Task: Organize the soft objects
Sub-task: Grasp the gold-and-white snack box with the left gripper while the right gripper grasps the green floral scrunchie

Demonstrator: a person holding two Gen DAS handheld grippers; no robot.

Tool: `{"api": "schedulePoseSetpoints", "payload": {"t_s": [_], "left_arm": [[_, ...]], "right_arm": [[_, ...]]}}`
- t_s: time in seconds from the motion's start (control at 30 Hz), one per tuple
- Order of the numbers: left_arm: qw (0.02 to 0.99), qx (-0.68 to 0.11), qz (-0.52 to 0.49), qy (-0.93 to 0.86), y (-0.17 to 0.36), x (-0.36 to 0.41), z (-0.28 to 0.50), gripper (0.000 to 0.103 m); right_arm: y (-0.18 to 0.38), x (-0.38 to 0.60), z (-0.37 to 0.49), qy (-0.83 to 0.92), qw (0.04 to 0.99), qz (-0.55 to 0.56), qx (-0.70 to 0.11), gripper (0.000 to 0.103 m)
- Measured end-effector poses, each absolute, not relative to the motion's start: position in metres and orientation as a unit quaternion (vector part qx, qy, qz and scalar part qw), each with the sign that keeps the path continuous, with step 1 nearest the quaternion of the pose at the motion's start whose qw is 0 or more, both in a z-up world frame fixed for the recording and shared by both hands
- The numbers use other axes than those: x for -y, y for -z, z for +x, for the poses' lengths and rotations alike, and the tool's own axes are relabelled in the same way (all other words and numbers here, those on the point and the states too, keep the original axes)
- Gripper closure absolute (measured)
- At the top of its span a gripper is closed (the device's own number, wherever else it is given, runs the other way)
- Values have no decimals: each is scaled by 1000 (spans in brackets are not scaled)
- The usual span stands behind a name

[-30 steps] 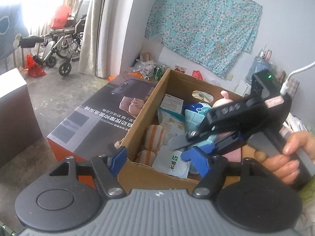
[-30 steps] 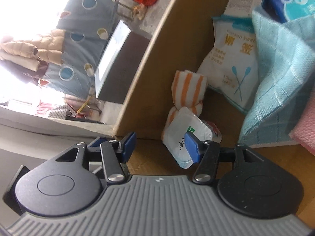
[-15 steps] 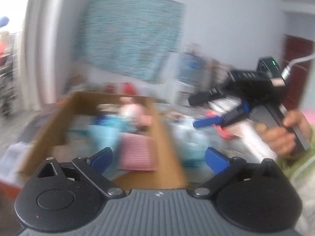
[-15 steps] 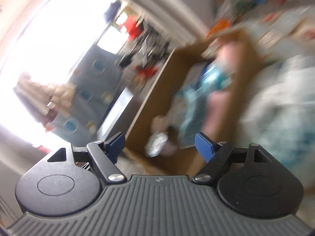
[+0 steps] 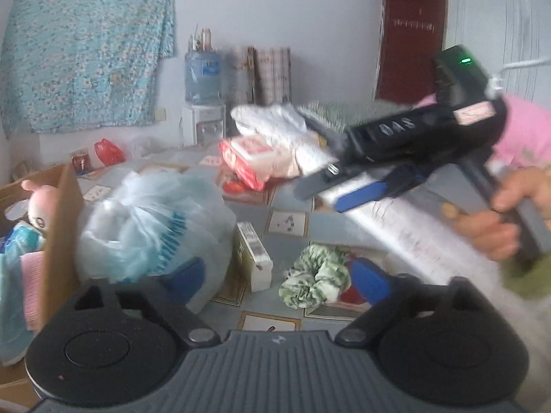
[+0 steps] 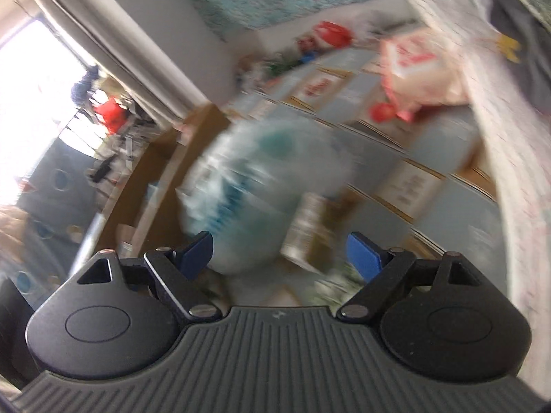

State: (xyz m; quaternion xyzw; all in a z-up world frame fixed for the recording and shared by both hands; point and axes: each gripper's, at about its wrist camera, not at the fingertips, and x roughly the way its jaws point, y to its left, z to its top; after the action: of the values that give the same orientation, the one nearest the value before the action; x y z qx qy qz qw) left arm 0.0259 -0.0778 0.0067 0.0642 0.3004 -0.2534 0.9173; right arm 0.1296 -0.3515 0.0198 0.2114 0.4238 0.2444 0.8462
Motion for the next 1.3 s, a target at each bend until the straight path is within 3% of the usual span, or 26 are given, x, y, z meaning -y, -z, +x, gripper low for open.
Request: {"api": "schedulePoseSetpoints", "payload": {"t_s": [0.1,0.33,0.57,0.67,0.73,1.2,1.27,1.3], "left_arm": [[911,-325,55,248,9,86,43,31],[904,-357,42,232,34,100,84,38],[902,-371,55,215,50,113,108,51],[903,-373,58,204,54,113,117,62],[903,-376,52,202,56,111,120,75],[905,-373,13,206,44,98,119,79],[906,-370,11,207,42,98,119,79],[907,-367,11,206,41,98,119,79]], "right_arm": [[6,353,123,-222,850,182,-441,18],[37,347,128,-216,853,123,-458,18],[41,359,131,-206,861,136,-445,18],[41,364,131,-213,862,141,-438,18],[43,363,130,-218,861,134,-438,18],[66,320,123,-249,863,36,-438,18],[67,315,121,-245,870,20,-428,23],[67,313,120,-242,872,12,-425,33]]}}
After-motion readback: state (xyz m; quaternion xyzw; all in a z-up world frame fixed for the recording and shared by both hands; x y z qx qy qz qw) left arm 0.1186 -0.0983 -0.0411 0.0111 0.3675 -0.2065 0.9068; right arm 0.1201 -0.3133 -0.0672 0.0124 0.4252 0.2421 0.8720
